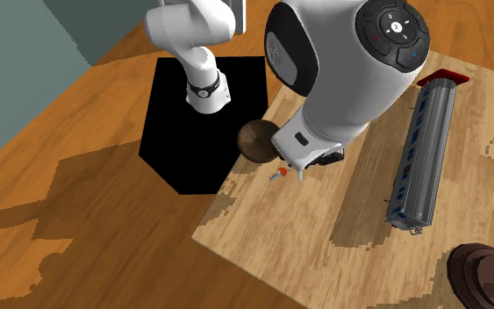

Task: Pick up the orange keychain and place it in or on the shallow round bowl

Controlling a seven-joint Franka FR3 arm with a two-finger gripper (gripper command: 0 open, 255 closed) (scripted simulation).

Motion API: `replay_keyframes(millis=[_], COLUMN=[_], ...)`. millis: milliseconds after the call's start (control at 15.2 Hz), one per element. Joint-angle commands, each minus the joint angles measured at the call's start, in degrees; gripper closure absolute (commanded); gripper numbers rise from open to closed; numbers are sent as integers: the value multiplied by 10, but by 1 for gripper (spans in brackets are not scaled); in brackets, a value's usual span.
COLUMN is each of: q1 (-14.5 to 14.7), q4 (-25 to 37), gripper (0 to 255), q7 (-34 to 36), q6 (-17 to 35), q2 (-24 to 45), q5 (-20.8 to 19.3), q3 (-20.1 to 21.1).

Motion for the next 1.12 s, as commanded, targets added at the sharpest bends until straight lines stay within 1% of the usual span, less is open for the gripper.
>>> replay_keyframes(millis=[0, 264, 462, 1056], q1=[2, 14, 29, 30], q4=[-45, -132, -193, -247], gripper=[255, 255, 255, 255], q7=[-16, -46, -64, -64], q6=[-1, -12, -31, 45], q2=[-49, -150, -230, -207], q5=[20, 54, 73, 79], q3=[-7, -26, -43, -29])
